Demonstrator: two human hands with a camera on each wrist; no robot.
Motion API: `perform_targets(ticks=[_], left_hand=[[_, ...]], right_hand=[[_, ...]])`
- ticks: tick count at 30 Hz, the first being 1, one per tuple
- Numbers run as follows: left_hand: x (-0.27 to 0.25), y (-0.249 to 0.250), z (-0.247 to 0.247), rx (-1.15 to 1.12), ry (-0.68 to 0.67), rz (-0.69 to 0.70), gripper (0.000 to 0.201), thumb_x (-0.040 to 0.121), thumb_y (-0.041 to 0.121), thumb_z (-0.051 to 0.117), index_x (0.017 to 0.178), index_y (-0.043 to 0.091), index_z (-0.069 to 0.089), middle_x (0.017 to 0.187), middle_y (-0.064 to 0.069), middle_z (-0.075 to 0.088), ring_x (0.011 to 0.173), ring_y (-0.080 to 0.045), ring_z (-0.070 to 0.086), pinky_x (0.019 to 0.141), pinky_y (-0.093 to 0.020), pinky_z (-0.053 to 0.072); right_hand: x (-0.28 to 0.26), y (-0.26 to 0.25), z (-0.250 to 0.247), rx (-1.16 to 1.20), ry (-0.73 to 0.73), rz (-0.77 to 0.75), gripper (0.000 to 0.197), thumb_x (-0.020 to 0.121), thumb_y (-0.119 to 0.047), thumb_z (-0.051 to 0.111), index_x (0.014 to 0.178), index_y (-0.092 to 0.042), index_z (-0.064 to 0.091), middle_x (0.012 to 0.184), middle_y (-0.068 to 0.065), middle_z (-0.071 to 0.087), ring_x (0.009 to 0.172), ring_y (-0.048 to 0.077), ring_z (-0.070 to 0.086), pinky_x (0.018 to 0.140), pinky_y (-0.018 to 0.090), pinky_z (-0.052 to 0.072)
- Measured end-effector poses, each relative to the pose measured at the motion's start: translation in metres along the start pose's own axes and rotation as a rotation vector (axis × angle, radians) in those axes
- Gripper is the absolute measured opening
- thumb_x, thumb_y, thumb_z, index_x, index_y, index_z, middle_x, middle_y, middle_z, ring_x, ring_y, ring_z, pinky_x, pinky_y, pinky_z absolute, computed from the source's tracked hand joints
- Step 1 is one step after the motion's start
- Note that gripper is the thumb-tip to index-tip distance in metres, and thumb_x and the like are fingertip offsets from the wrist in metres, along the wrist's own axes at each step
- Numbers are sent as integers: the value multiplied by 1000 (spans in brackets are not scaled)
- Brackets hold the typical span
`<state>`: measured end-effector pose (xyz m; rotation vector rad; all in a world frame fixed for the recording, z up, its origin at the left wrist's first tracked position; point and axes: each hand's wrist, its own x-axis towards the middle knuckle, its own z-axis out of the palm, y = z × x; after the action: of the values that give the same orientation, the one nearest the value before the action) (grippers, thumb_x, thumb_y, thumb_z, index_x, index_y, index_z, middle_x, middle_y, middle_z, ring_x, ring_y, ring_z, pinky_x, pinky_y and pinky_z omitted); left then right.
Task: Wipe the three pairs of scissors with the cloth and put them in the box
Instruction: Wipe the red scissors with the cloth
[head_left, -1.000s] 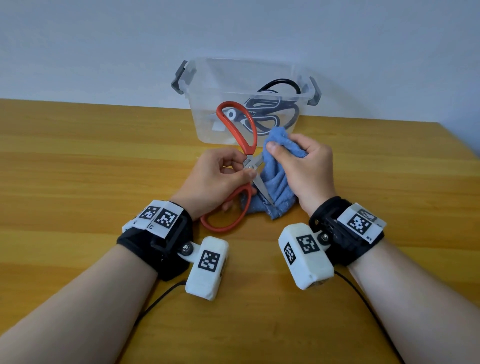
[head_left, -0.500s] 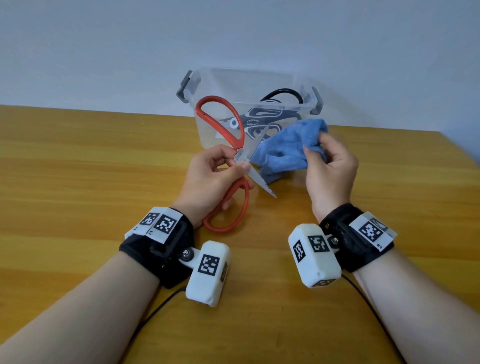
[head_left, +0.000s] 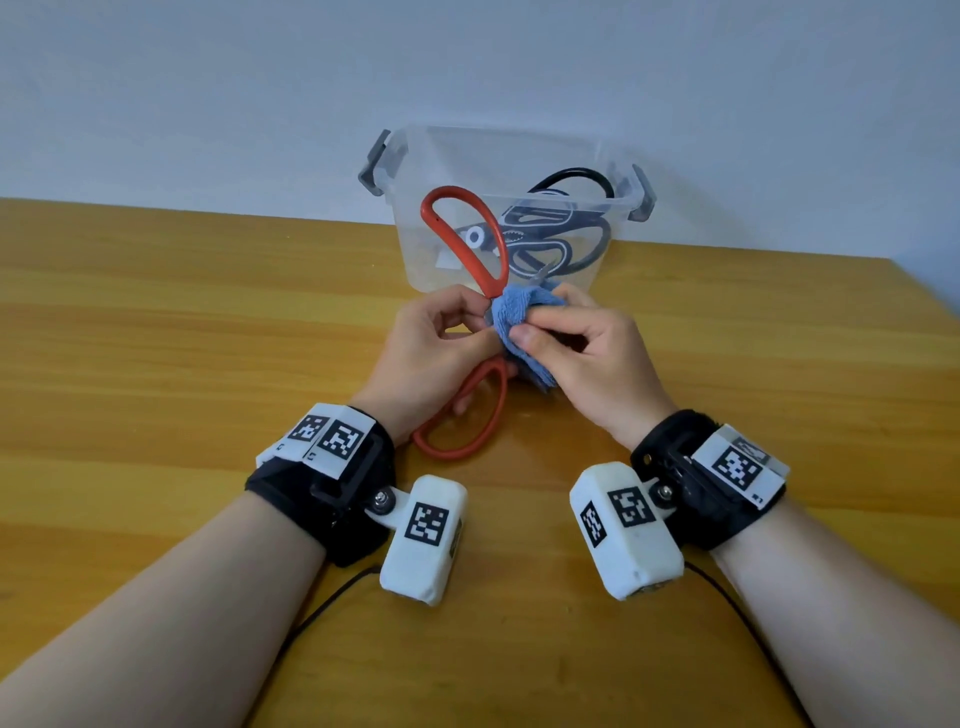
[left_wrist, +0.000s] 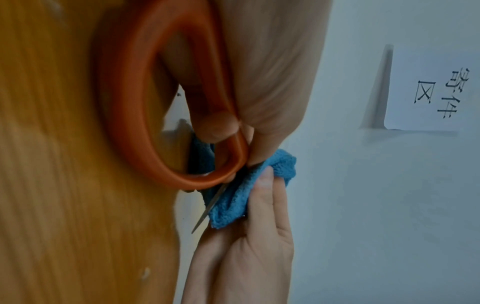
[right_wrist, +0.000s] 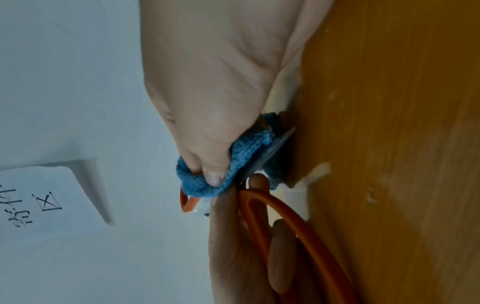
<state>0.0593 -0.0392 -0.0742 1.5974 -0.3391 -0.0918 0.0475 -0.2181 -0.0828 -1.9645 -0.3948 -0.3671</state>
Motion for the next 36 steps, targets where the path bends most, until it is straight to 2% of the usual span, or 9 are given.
perform_targets(ticks=[5, 10, 14, 19, 23, 26, 29, 32, 36], left_hand=[[-3, 3, 2, 42, -45, -15, 17, 97, 1, 66, 105, -12, 57, 94, -38, 63, 34, -10, 57, 30, -20, 35], [-3, 2, 2, 57, -44, -32, 14, 96, 4, 70, 96, -2, 56, 84, -24, 63, 44, -19, 67, 30, -22, 35], [-3, 3, 2, 92, -52, -57, 15, 96, 6, 69, 95, 1, 56, 82, -32, 69, 32, -14, 55, 30, -20, 34], [-1, 1, 1, 75, -9, -35, 19, 97, 9, 69, 88, 9, 53, 74, -21, 74, 28, -21, 43, 32, -21, 32], [-2, 2, 2, 23, 34, -13, 19, 97, 5, 68, 90, 6, 51, 94, -43, 59, 40, -15, 63, 30, -20, 34], [0, 0, 2, 17, 44, -7, 17, 96, 6, 69, 92, 6, 52, 85, -25, 61, 51, -34, 70, 31, -20, 35], [0, -2, 2, 12, 49, -1, 16, 96, 3, 68, 92, 2, 53, 73, -4, 60, 37, -22, 60, 31, -19, 33], [0, -1, 1, 19, 62, 3, 19, 96, 4, 69, 100, -8, 56, 75, -6, 62, 30, -13, 49, 31, -20, 34], [-2, 3, 1, 46, 4, 3, 12, 96, 8, 70, 99, -1, 62, 81, -18, 71, 31, -17, 47, 31, -22, 35]], right_hand=[[0, -3, -1, -36, 141, -7, 13, 89, -13, 75, 93, -24, 79, 87, -7, 70, 84, 2, 65, 72, 14, 48], [2, -2, 1, 0, 294, 63, 6, 90, -15, 75, 92, -14, 80, 80, -4, 72, 72, 1, 65, 65, 17, 50], [5, 4, -6, -20, 432, 107, 13, 92, -16, 70, 81, -12, 77, 69, 1, 68, 64, 8, 58, 59, 22, 47], [10, 20, -17, -13, 641, 204, 11, 92, -18, 65, 99, -12, 70, 106, 5, 65, 86, 5, 62, 78, 25, 54], [8, 13, -13, -79, 497, 102, 11, 90, -2, 62, 96, -9, 67, 109, 6, 53, 83, -9, 53, 73, 5, 39], [5, 10, -8, -25, 281, 8, 12, 85, 4, 63, 88, -5, 71, 102, 8, 55, 89, 8, 57, 79, 16, 44], [3, 4, -6, 90, 142, -72, 16, 83, 5, 60, 87, -4, 73, 105, 12, 61, 97, 19, 62, 84, 26, 50], [0, -1, -2, 120, 52, -84, 13, 90, -7, 66, 97, -13, 75, 108, 10, 65, 102, 14, 63, 90, 25, 49], [0, 0, 3, 52, 34, 5, 18, 90, -16, 75, 105, -26, 77, 102, 7, 69, 97, 13, 66, 85, 22, 52]])
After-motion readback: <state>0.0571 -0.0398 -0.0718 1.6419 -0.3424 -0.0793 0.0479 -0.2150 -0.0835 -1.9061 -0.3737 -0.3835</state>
